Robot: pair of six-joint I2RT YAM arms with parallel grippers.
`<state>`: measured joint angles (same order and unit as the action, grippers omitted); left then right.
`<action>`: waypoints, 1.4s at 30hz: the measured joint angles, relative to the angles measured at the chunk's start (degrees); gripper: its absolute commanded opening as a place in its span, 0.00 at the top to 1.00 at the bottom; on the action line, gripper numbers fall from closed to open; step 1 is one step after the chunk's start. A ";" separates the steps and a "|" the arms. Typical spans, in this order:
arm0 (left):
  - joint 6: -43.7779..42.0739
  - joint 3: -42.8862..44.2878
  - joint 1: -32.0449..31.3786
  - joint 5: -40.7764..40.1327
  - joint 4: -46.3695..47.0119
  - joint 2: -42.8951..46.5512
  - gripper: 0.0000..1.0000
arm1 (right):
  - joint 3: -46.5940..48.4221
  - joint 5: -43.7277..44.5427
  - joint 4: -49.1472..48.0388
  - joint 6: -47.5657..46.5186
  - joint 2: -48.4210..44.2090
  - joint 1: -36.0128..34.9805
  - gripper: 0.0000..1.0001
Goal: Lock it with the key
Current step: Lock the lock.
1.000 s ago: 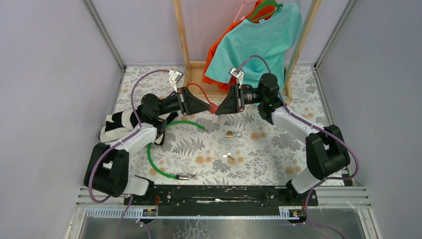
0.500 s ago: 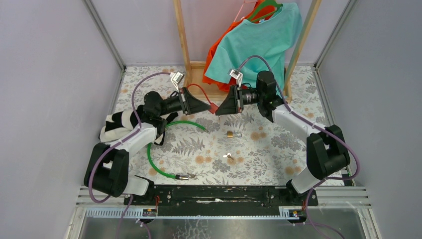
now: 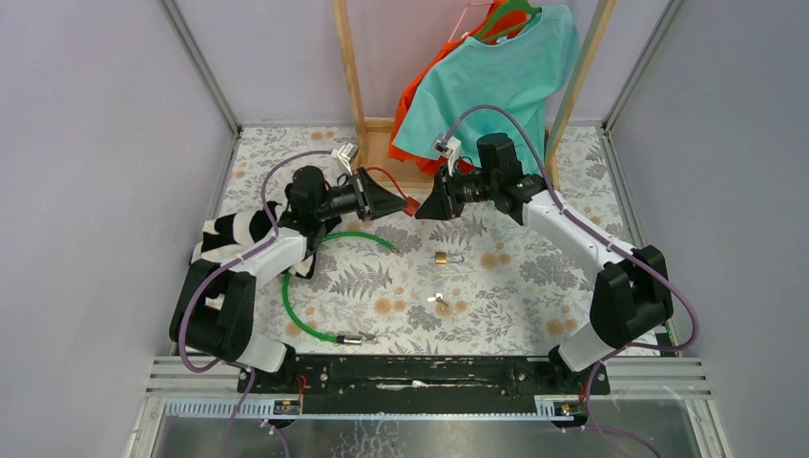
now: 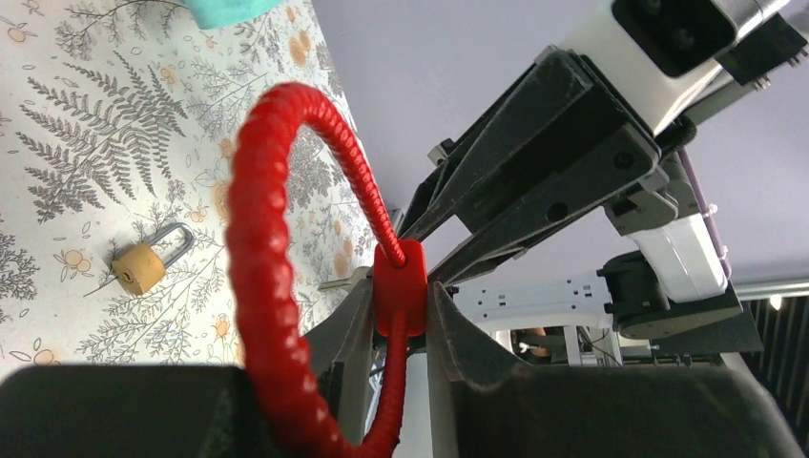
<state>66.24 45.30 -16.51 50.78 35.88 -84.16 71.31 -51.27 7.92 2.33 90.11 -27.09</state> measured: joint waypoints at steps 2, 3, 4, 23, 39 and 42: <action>0.02 0.00 -0.04 -0.31 -0.57 -0.15 1.00 | 0.11 1.86 0.83 -1.22 -0.17 -0.37 0.86; 0.02 0.00 -0.09 -0.44 -0.79 -0.15 1.00 | 0.13 2.40 1.01 -1.57 -0.28 -0.46 0.81; 0.00 0.00 -0.13 -0.48 -0.83 -0.15 1.00 | 0.22 2.69 1.33 -1.84 -0.39 -0.50 0.77; -1.88 -0.09 0.07 0.66 1.11 0.02 1.00 | 0.96 -3.96 2.93 1.88 -1.09 3.41 0.36; -0.17 -0.81 0.07 1.95 4.44 0.02 1.00 | 4.61 -9.49 2.73 2.32 2.97 3.30 0.50; 0.11 -0.81 0.07 1.95 4.46 0.02 1.00 | 4.94 -9.49 3.80 0.76 2.97 3.10 0.51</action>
<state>66.35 44.49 -16.45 52.73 40.34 -84.14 76.25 -60.75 11.73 3.09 93.08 -23.99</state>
